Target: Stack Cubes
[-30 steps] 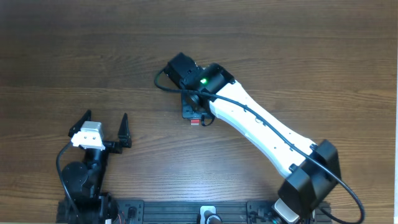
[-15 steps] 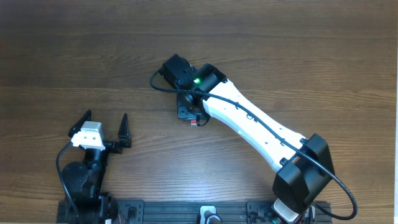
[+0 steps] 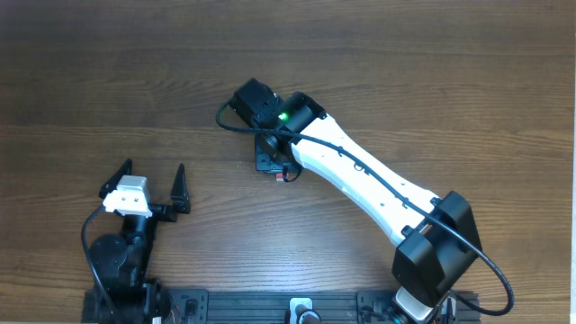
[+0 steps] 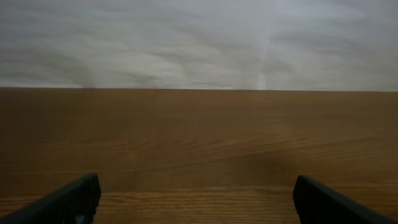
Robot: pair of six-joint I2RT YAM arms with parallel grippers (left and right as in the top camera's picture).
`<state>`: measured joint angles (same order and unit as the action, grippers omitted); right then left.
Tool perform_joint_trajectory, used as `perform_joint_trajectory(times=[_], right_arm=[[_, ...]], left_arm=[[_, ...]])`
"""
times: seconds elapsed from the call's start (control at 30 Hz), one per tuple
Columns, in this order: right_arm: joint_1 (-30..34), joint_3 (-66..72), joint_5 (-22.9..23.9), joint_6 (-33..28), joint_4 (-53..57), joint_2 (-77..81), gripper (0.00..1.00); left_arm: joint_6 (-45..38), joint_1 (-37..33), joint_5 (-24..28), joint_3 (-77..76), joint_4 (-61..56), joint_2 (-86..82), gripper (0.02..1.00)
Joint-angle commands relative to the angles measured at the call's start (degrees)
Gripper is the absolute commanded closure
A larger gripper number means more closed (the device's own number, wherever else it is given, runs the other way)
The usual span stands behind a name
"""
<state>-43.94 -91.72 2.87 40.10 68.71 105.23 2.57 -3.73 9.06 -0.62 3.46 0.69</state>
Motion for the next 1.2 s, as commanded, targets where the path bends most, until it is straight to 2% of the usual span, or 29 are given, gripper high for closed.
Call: perform_joint_trajectory(times=[0.03,1.2], right_arm=[[0.0,-1.44,-0.04,0.61,-0.15,1.05,0.991],[0.79,-1.44,1.33,0.61,-1.62,3.65,0.989]], left_arm=[[-0.83,-0.31,0.52,0.28,0.02,-0.35,0.018],[-0.83,-0.31,0.52,0.28,0.02,-0.35,0.018]])
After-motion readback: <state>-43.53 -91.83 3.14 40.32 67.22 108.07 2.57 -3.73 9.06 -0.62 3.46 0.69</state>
